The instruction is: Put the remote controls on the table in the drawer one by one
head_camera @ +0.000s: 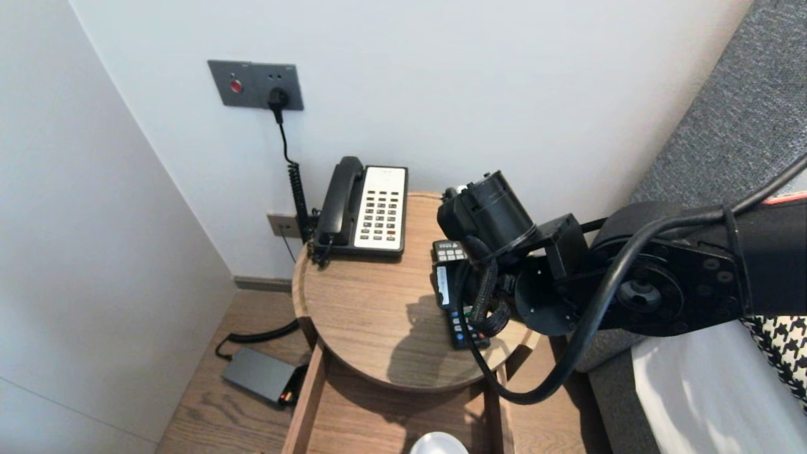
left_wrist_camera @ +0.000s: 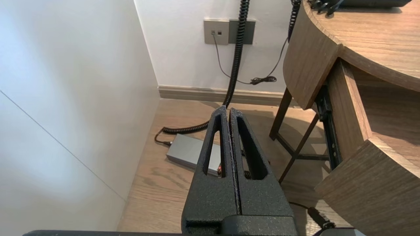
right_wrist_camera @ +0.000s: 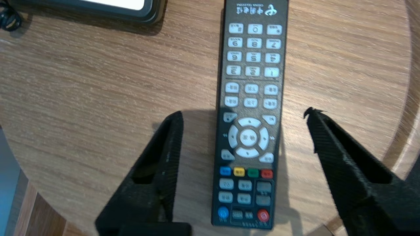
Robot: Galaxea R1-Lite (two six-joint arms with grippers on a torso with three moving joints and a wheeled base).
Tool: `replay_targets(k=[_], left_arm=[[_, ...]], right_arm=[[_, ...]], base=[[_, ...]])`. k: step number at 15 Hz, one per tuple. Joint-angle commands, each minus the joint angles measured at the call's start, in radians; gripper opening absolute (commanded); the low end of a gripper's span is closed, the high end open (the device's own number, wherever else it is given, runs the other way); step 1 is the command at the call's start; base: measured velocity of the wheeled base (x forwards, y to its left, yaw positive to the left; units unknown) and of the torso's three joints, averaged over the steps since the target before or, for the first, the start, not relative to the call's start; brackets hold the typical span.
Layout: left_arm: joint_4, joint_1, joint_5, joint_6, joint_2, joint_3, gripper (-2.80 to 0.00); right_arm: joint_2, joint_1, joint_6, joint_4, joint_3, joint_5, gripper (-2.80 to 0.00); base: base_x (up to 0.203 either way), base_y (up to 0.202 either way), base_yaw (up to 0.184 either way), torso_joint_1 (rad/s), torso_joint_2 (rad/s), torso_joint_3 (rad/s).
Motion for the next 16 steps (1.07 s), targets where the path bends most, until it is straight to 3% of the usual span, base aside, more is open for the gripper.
replay_targets(k=[1,6,16], left_arm=[[0.000,0.000,0.000,0.000,0.000,0.012,-2.80],[0.000,0.000,0.000,0.000,0.000,0.012,-2.80],[0.000,0.000,0.000,0.000,0.000,0.012,-2.80]], right_arm=[[0.028,0.000,0.003,-0.020,0.010,-0.005,0.00],[0.092,-0.010,0.042,-0.041,0.009,-0.006,0.00],[0.128,-0.038,0.046,-0.099,0.001,-0.009,0.00]], base=[[0.000,0.000,0.000,0.000,0.00,0.000],[0.000,0.000,0.000,0.000,0.00,0.000],[0.000,0.000,0.000,0.000,0.00,0.000]])
